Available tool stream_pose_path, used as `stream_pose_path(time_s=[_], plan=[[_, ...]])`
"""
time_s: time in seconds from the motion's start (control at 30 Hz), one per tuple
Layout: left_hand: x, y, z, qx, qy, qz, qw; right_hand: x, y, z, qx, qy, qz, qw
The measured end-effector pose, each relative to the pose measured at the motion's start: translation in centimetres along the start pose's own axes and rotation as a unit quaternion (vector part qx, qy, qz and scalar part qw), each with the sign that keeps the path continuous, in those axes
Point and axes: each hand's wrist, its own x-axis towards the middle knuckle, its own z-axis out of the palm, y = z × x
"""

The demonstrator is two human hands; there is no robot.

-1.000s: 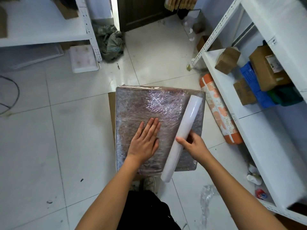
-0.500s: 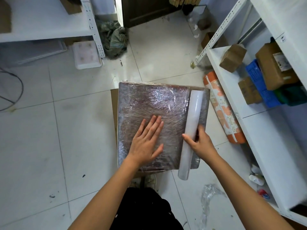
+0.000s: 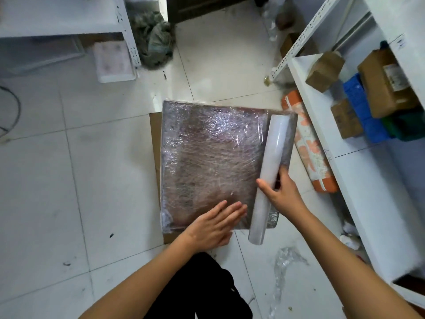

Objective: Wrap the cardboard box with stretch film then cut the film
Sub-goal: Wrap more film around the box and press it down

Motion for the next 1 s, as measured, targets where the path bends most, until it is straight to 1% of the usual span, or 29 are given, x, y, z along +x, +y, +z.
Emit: stream_pose_path(time_s=[0.07,0.13,0.2,0.3,0.33,0.37,0.43,0.47,0.5,0.53,0.67,0.73,0.8,0.87,0.93,1.0], plan=[[-1.4,0.0,0.3,0.048,-0.037,0.074,0.995,0.2,-0.2,0.1,-0.001,0.003,0.0,1.0],[-2.4,-0.8,0.8,0.084,-0.062,0.12,0.987,0.5,-0.4,0.3,-0.002,0.005,-0.002,1.0],[-2.6,-1.3,1.1,0.096,-0.063,0.128,0.985,0.6,-0.4,0.4,-0.008,0.006,-0.003,1.0],[-2.5,-0.9,0.6,0.072,-0.043,0.136,0.987,0.3,-0.3,0.2,0.0,0.009,0.001,1.0],[-2.7,-0.7,0.2,0.062,-0.024,0.122,0.99,0.2,-0.2,0.2,0.003,0.008,0.002,1.0],[-2.9,-0.8,-0.4,0.048,0.004,0.084,0.995,0.1,-0.3,0.1,0.006,0.004,0.004,1.0],[-3.7,-1.5,-1.5,0.014,0.06,-0.051,0.997,0.1,-0.5,-0.2,0.016,-0.002,0.009,1.0],[-4.4,-2.1,-1.7,0.0,0.078,-0.123,0.989,0.1,-0.5,-0.2,0.021,-0.003,0.008,1.0],[-5.2,-2.8,-1.8,-0.006,0.086,-0.176,0.981,0.1,-0.7,-0.2,0.022,-0.004,0.01,1.0],[-5.9,-3.6,-1.5,-0.007,0.083,-0.202,0.976,0.2,-0.7,-0.1,0.024,-0.005,0.009,1.0],[-7.0,-5.1,-0.9,-0.021,0.038,-0.209,0.977,-0.1,-1.1,-0.1,0.075,-0.008,0.032,0.997],[-5.8,-4.2,-2.1,-0.031,0.053,-0.214,0.975,-0.1,-1.6,-0.2,0.099,0.0,0.047,0.994],[-3.3,-3.2,-3.6,-0.047,0.081,-0.193,0.977,-0.1,-2.0,-0.2,0.114,0.009,0.053,0.992],[0.2,-3.1,-4.4,-0.071,0.087,-0.168,0.979,0.0,-2.5,0.1,0.114,0.022,0.052,0.992],[3.4,-3.4,-3.9,-0.092,0.061,-0.161,0.981,0.1,-2.9,0.3,0.123,0.05,0.054,0.99],[5.0,-4.2,-2.4,-0.095,0.023,-0.161,0.982,0.4,-3.1,0.1,0.135,0.067,0.068,0.986]])
